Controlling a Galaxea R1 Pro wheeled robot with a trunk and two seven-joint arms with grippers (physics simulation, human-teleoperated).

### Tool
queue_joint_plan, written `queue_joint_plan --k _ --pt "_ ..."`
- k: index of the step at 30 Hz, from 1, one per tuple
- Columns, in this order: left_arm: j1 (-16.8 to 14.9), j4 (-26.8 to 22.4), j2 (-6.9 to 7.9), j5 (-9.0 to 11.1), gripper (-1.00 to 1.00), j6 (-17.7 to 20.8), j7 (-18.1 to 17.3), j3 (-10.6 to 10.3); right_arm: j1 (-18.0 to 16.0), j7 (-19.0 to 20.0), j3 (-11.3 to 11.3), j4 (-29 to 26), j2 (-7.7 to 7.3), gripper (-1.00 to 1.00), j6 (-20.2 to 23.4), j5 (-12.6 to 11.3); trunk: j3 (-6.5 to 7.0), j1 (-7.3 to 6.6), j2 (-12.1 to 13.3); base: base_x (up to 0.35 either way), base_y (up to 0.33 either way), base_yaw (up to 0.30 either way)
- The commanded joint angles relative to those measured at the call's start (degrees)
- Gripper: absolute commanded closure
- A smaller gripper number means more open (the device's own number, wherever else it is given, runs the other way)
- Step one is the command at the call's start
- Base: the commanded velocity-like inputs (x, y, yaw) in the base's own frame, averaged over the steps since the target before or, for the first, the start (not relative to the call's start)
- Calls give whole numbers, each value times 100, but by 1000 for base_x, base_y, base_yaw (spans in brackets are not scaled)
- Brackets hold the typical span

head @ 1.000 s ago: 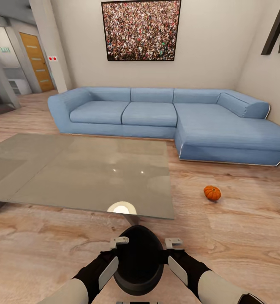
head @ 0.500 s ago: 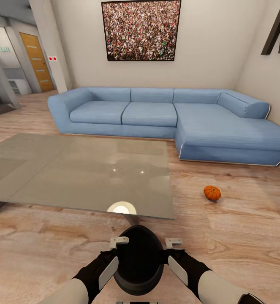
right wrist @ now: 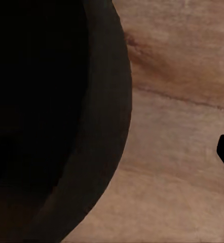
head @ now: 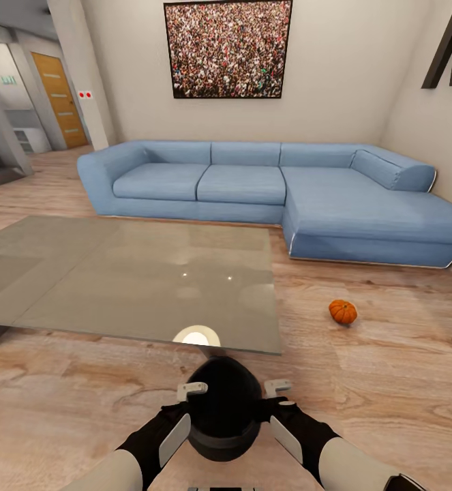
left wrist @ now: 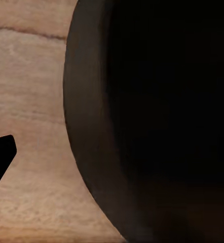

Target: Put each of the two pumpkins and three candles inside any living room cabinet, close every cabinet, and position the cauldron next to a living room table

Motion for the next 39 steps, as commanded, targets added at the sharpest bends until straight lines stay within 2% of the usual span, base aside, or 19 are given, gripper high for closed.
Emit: queue_joint_plan --k 1,12,34,39 --pt "-5 -11 6 52 -100 18 51 -48 -4 -44 48 -11 -4 -100 22 -44 -5 -1 -2 0 0 0" --pt "-5 -11 6 60 -100 34 51 -46 -4 -50 48 -10 -4 -100 27 -44 193 -243 439 0 0 0" --pt "-6 -20 6 52 -100 26 56 -76 -4 -43 48 -10 -5 -100 36 -44 193 -243 439 0 0 0" --pt "-5 -20 6 57 -100 38 59 -57 -4 -43 48 -10 -4 -100 41 -44 282 -353 640 0 0 0"
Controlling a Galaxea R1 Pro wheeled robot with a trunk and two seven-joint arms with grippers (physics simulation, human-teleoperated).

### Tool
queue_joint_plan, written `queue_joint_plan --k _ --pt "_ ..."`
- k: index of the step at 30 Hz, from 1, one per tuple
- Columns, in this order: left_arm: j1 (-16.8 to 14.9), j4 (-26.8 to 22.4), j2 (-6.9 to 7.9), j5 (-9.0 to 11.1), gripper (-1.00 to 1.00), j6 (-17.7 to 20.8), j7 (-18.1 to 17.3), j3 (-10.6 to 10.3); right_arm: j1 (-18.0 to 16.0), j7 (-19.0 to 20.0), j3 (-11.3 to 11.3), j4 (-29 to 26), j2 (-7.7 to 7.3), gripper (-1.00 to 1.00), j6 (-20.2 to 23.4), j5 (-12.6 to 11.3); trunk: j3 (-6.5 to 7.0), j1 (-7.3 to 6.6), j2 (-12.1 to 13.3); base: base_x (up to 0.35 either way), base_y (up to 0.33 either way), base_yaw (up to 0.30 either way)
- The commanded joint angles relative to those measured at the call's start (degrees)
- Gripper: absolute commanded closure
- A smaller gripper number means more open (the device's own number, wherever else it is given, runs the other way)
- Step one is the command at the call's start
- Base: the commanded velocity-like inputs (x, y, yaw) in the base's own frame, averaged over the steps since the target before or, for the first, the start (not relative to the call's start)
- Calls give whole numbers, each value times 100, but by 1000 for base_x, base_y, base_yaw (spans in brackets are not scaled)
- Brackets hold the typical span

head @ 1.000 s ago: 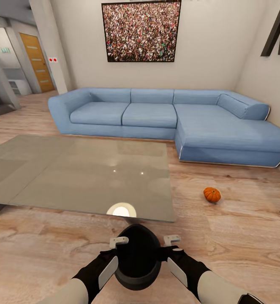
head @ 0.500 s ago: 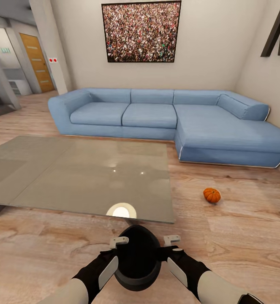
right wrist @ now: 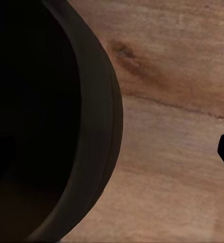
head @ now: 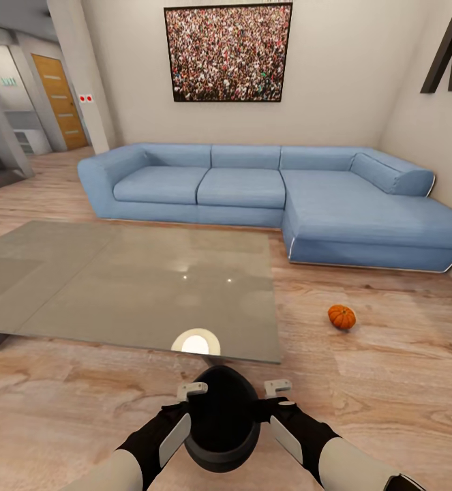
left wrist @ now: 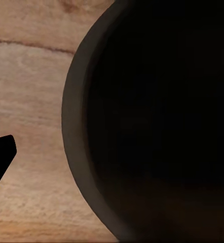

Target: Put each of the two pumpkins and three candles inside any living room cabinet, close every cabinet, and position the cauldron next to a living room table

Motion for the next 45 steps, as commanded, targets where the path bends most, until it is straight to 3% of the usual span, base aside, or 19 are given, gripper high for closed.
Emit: queue_joint_plan --k 1,19,23,29,45 --pt "-4 -11 6 51 -100 23 51 -45 -4 -45 48 -12 -4 -100 27 -45 14 -24 39 0 0 0" --pt "-10 -17 -2 65 -100 104 51 -36 -4 -54 39 15 -4 -100 377 -49 337 -419 761 0 0 0" --pt "-10 -123 4 80 -100 427 57 -23 -4 -60 39 16 1 -100 381 -47 408 -507 922 0 0 0" --pt "-10 -238 6 82 -100 668 96 -14 -4 -63 39 17 4 -100 390 -52 408 -507 922 0 0 0" --pt "-10 -249 13 75 -100 691 113 -14 -4 -87 39 -3 -4 -100 368 -58 408 -507 922 -107 0 0"
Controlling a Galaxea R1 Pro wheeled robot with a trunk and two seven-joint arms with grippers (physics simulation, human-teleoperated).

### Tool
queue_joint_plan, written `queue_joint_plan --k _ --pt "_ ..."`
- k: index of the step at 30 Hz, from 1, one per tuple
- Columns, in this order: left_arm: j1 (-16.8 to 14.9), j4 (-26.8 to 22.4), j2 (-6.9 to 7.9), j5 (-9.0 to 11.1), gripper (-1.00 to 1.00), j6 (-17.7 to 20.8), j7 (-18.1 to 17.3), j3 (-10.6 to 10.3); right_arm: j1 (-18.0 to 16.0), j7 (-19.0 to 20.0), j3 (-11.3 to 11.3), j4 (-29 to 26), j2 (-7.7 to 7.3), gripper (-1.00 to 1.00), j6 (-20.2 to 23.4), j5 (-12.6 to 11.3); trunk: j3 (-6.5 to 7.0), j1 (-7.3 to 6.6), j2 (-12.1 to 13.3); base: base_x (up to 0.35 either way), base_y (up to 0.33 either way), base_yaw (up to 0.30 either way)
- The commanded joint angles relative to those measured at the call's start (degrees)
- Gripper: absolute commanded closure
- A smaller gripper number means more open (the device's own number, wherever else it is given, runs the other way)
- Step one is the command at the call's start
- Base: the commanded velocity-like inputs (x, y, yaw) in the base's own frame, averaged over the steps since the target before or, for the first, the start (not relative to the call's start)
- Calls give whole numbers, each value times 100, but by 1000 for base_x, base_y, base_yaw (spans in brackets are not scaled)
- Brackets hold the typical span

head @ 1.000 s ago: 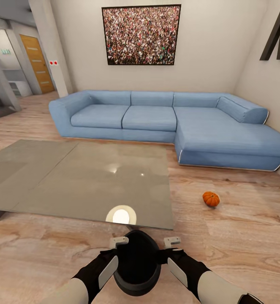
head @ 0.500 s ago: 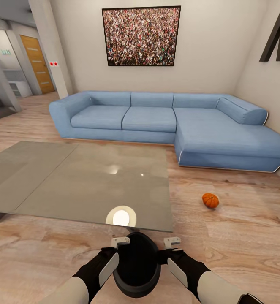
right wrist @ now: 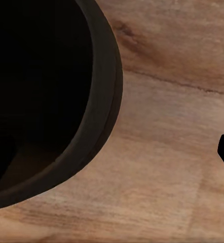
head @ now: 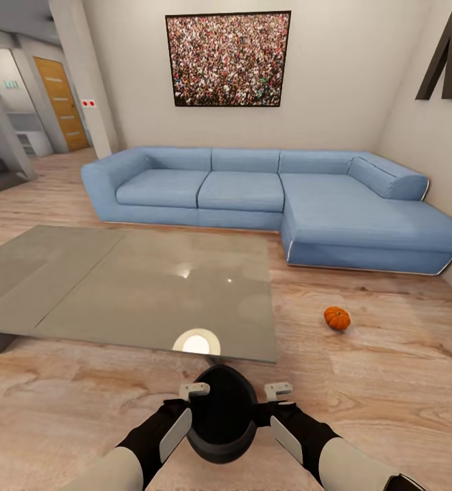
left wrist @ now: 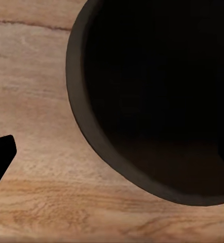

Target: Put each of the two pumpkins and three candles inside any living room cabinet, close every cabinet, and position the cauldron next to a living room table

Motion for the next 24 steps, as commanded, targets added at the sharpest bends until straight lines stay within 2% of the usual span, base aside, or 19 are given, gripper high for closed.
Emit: queue_joint_plan --k 1,6,14,24 --pt "-4 -10 6 60 -100 14 54 -44 -5 -46 48 -12 -4 -100 19 -52 -5 -1 -2 -102 0 0" --pt "-4 -13 7 60 -100 9 52 -44 -5 -31 48 -12 -4 -100 19 -53 -5 -1 -2 -220 0 0" --pt "-4 -141 7 54 -100 4 56 -43 -5 -13 48 -12 -4 -100 17 -50 -5 -1 -2 -31 0 0" --pt "-4 -283 7 46 -100 97 49 -41 -5 -12 48 -19 -4 -100 5 -46 175 -221 399 -1 0 0"
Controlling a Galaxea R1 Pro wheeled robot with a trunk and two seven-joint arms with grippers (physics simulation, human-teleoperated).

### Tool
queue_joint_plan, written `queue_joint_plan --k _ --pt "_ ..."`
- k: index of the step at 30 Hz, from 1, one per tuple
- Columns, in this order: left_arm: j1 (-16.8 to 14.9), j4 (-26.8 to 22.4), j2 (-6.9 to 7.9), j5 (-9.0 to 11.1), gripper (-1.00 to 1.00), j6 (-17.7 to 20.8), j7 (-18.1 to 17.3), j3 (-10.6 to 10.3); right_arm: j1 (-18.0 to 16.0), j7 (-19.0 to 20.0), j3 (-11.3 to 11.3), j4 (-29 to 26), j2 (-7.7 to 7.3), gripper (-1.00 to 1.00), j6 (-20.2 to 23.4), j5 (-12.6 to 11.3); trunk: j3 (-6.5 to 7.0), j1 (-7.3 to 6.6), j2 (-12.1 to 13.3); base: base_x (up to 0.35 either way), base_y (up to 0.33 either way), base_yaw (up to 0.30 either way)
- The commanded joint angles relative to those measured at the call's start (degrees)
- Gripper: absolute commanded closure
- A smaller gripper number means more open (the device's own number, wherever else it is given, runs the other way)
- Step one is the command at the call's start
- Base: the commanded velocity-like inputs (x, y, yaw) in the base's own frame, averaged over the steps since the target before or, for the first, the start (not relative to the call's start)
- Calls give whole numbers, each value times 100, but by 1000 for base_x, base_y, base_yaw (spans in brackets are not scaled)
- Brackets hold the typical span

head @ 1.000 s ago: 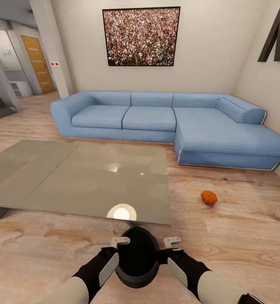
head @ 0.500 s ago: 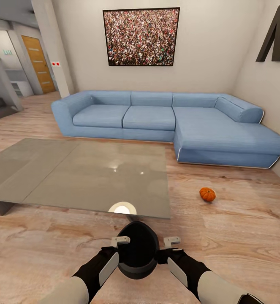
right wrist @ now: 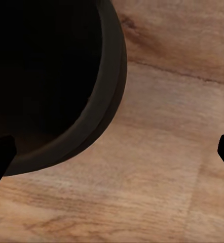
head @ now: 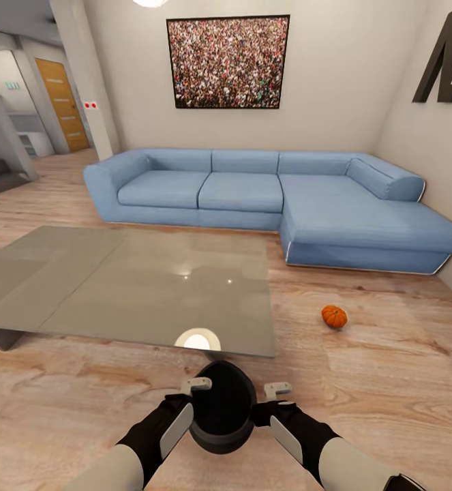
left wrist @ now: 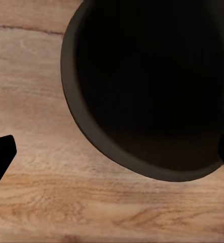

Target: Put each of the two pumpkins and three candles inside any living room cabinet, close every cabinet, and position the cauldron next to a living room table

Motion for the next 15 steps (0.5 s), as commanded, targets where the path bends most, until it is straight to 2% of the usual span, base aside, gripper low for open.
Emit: queue_joint_plan --k 1,4,6,8,11,15 --pt "-4 -41 8 59 -100 84 63 -35 -5 -46 50 -12 -4 -100 14 -50 14 -23 39 0 0 0" --pt "-10 -122 36 66 -100 254 66 30 -5 -50 53 -13 -4 -100 4 -50 67 -89 160 0 0 0" --pt "-11 -209 61 66 -100 465 67 196 -5 -49 51 -13 -4 -100 0 -50 103 -133 240 0 0 0" --pt "-12 -225 67 66 -100 522 67 247 -5 -48 50 -13 -4 -100 1 -50 139 -177 320 0 0 0" --pt "-12 -291 92 59 -100 728 68 460 -5 -47 49 -13 -4 -100 16 -50 193 -243 440 0 0 0" --pt "-12 -330 105 58 -100 788 68 525 -5 -46 45 -13 -2 -100 32 -50 265 -331 601 0 0 0"
